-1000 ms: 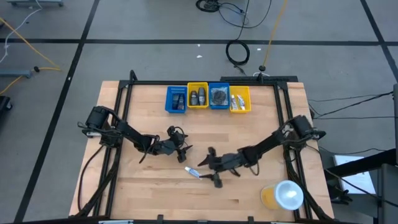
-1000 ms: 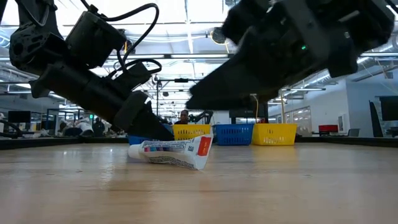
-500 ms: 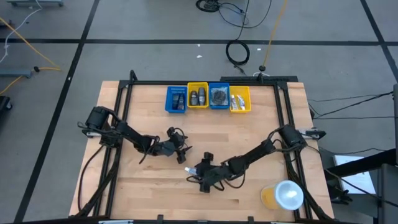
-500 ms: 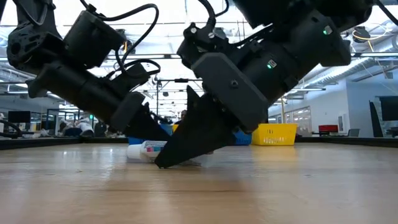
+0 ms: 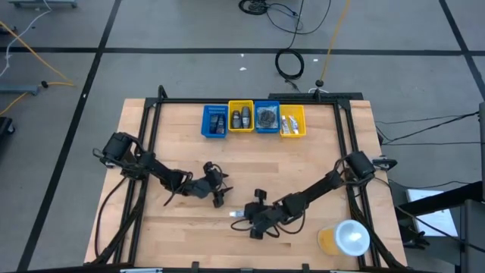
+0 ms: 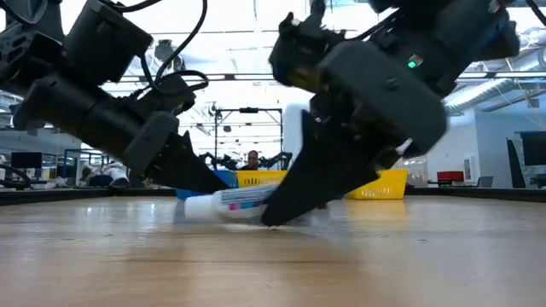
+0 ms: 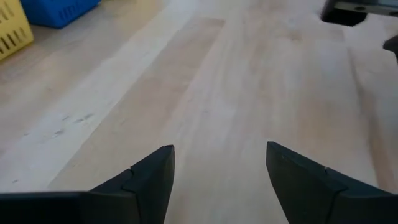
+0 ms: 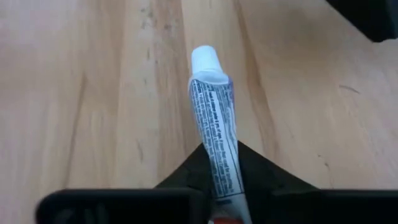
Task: Pick & Place Travel size toiletries
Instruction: Put the white toothpaste into the right yellow bin
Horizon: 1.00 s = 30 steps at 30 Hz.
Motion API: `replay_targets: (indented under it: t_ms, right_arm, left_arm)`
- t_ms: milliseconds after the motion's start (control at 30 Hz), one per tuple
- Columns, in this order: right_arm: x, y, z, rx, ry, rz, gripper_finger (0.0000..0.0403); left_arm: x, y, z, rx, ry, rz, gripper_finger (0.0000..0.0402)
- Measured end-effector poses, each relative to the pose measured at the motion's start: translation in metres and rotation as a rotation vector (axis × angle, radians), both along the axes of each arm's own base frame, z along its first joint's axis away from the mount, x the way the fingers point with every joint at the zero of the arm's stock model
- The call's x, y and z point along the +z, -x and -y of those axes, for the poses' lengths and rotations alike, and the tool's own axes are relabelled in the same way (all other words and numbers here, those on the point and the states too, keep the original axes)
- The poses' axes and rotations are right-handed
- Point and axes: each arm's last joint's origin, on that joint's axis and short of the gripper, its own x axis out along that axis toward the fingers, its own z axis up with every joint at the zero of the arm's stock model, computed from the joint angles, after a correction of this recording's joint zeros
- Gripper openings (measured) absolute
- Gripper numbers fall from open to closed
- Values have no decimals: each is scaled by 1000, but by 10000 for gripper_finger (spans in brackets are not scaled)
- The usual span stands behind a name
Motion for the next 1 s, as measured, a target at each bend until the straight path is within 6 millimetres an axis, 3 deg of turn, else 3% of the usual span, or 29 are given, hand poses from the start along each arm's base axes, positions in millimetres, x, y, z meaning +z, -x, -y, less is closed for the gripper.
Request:
replay_targets:
  t_ms: [133, 267, 500, 733, 1000]
  right_arm:
    - [8, 4, -2, 11, 10, -9, 18]
    - [21, 9, 1, -3, 31, -24, 26]
    - [59, 35, 32, -250, 208, -76, 34]
    - [87, 65, 108, -538, 248, -60, 30]
    - [84, 82, 226, -885, 228, -46, 27]
  left_arm:
    - [0, 0, 2, -6, 1, 5, 240]
    - [0, 0, 1, -5, 0, 4, 233]
    - [0, 0, 1, -4, -5, 1, 222]
    - [0, 0, 0, 12, -29, 1, 222]
    - [0, -2, -10, 43, -55, -5, 227]
